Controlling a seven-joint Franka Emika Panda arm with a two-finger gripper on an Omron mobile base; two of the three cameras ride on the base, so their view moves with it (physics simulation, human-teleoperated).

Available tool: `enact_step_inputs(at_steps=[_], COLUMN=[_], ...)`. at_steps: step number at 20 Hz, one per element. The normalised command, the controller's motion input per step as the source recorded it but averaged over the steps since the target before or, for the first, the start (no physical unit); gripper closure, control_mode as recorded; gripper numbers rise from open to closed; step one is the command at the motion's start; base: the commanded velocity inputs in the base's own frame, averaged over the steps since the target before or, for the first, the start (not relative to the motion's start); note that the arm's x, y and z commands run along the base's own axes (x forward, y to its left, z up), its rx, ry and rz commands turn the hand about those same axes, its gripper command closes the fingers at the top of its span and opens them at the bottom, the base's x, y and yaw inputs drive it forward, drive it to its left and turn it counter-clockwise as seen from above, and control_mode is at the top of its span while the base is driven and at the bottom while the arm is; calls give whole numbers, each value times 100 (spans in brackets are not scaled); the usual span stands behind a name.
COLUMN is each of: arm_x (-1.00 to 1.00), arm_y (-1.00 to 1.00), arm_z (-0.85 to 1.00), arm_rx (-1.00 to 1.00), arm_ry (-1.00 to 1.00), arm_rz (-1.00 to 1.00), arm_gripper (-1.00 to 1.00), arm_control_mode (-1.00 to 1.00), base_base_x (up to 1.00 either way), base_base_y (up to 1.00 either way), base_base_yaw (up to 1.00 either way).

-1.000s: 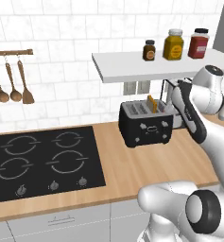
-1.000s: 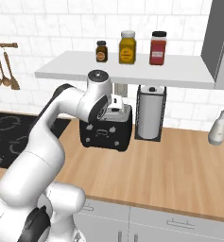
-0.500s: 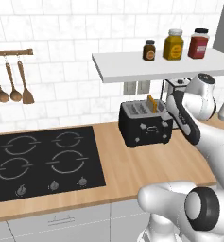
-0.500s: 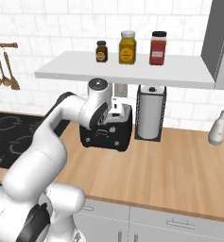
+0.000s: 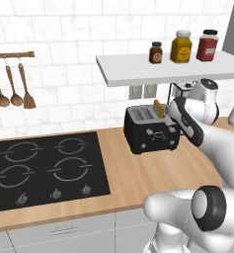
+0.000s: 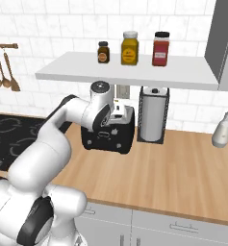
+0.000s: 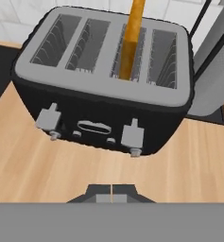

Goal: Start the toaster. Once the lever pops up, take the bread to the plate on the dining counter.

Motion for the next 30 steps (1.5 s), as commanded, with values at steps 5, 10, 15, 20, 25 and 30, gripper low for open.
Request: enact_step_inputs(at_steps=[5, 10, 15, 20, 25, 30], arm_x=[23, 18, 25, 24, 8, 1], arm_y=[-10, -15, 0, 0, 0, 0], arm_z=[-20, -17, -10, -14, -20, -22], arm_rx=[0, 0, 0, 0, 0, 0], arm_ry=[0, 0, 0, 0, 0, 0], arm_rz=[0, 0, 0, 0, 0, 0], arm_gripper=[100, 100, 100, 100, 100, 100], arm_control_mode=[-100, -100, -100, -100, -100, -100], base_base_x=[0, 0, 0, 0, 0, 0], base_base_y=[0, 0, 0, 0, 0, 0], base_base_yaw=[0, 0, 0, 0, 0, 0])
